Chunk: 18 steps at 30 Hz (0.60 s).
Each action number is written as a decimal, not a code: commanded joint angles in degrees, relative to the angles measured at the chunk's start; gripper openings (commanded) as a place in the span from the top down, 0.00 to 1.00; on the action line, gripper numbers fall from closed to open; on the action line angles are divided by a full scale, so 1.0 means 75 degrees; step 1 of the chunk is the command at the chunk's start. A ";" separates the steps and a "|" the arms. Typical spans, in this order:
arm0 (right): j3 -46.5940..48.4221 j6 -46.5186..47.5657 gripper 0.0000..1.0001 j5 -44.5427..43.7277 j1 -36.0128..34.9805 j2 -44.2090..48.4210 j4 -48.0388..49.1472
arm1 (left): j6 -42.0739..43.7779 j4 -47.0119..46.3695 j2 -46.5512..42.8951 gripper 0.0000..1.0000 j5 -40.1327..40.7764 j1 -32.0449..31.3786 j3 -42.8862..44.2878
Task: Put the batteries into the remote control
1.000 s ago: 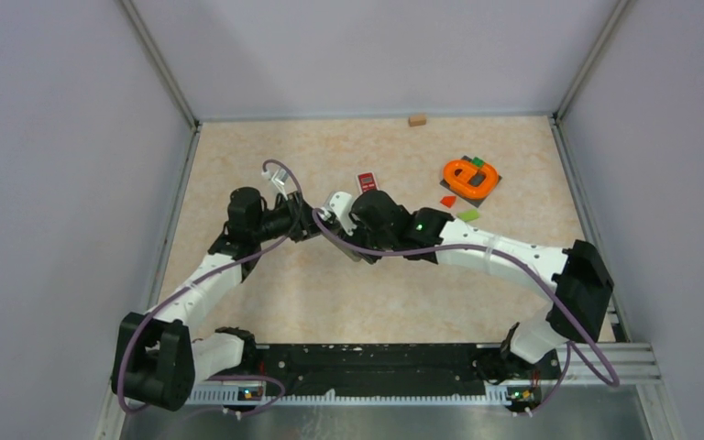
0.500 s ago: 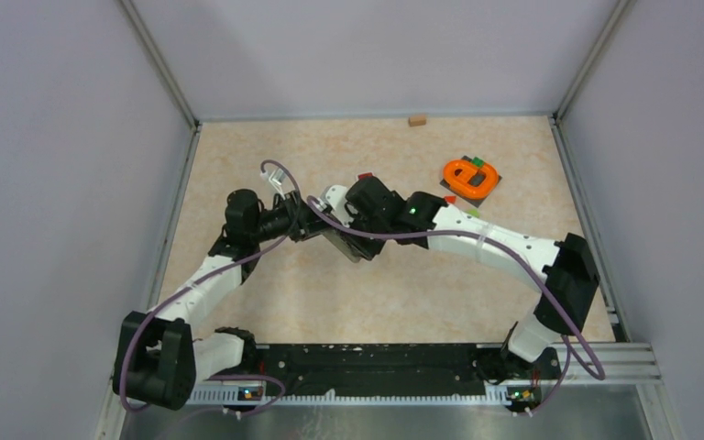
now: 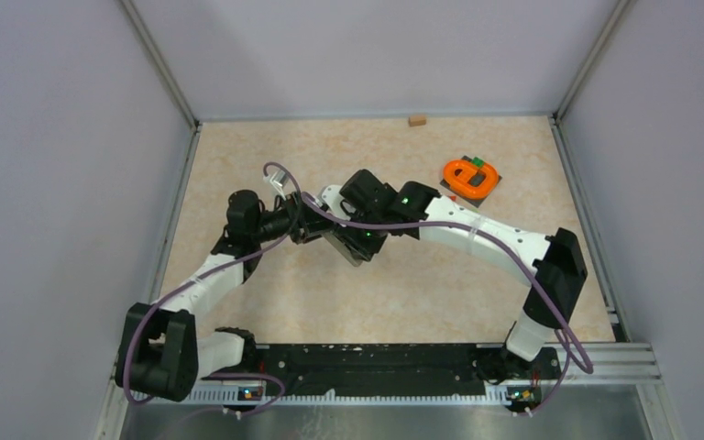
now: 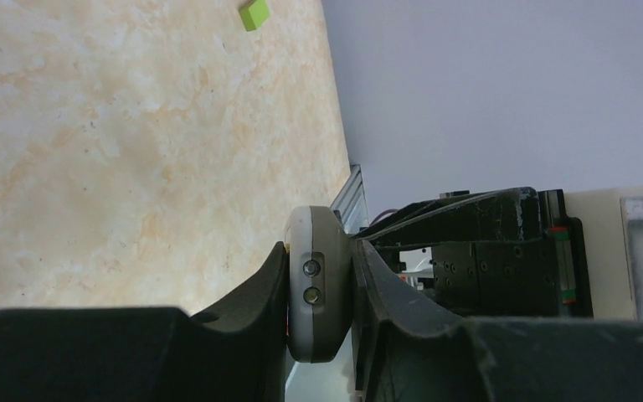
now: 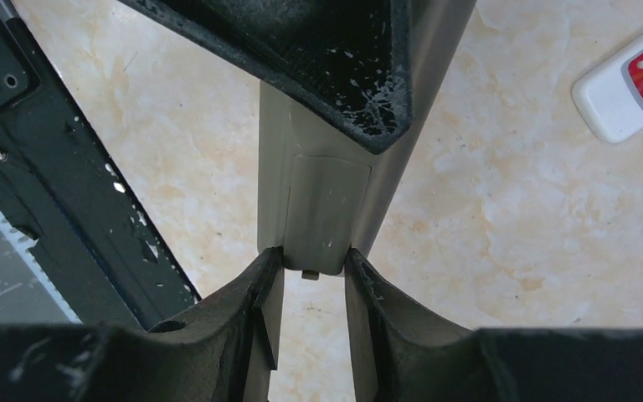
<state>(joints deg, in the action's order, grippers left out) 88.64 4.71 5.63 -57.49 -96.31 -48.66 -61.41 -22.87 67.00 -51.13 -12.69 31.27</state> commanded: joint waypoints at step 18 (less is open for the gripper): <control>0.0161 -0.0124 0.23 0.0392 -0.0030 0.0017 0.0784 | -0.1305 -0.1757 0.0136 1.00 -0.1414 0.0195 0.0036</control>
<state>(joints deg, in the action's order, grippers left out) 89.82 4.14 7.05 -57.58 -97.58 -49.25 -67.64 -29.34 69.97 -54.15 -10.85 28.73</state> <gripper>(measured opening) 0.626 0.302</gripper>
